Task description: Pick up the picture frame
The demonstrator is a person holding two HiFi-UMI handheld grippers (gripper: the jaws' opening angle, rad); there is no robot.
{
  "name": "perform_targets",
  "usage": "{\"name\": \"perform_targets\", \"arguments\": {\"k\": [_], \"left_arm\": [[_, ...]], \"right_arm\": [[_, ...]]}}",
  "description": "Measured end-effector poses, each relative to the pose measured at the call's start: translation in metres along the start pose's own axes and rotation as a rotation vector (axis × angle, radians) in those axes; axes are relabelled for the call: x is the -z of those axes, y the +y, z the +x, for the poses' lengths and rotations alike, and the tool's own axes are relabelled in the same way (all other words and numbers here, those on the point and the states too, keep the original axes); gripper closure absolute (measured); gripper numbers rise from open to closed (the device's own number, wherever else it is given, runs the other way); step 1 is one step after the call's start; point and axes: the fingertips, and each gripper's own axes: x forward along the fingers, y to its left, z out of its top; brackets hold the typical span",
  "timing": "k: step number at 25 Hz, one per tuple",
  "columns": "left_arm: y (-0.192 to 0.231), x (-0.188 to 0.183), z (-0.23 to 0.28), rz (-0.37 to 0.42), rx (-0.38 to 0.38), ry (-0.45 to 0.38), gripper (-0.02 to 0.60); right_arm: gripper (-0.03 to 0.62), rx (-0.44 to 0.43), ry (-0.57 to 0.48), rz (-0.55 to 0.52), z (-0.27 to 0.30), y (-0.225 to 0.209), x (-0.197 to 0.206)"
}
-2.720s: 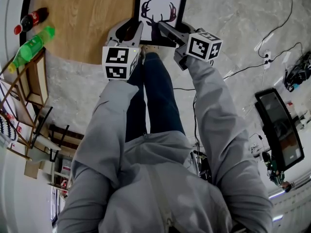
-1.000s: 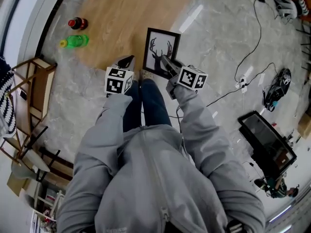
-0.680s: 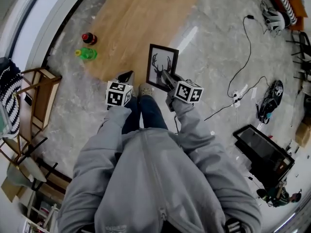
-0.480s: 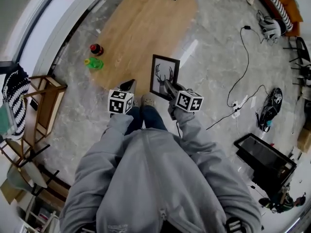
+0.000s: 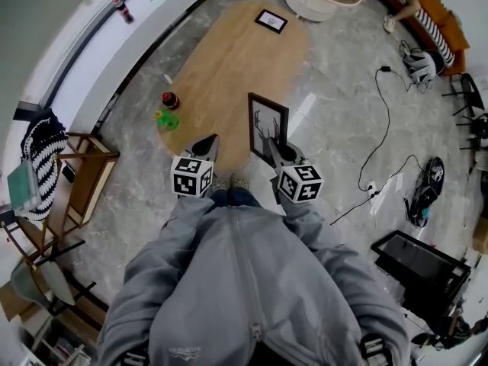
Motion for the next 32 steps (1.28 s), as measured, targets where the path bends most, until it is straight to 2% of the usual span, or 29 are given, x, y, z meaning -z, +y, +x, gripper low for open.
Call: {"name": "perform_targets", "arguments": {"k": [9, 13, 18, 24, 32], "left_arm": [[-0.036, -0.091, -0.074, 0.093, -0.064, -0.269, 0.565], [-0.052, -0.123, -0.107, 0.122, -0.086, -0.372, 0.564], [-0.073, -0.145, -0.139, 0.169, -0.083, -0.461, 0.565], [-0.089, -0.161, -0.163, 0.21, -0.088, -0.527, 0.563], [-0.103, -0.151, -0.161, 0.201, -0.054, -0.519, 0.564]], "right_arm": [[0.559, -0.003, -0.258, -0.155, -0.051, 0.062, -0.096], [0.559, 0.004, -0.332, -0.209, -0.074, 0.084, -0.123], [0.558, 0.012, -0.391, -0.277, -0.094, 0.105, -0.139], [0.559, -0.001, -0.447, -0.317, -0.106, 0.122, -0.152], [0.559, -0.015, -0.459, -0.346, -0.117, 0.128, -0.155]]}}
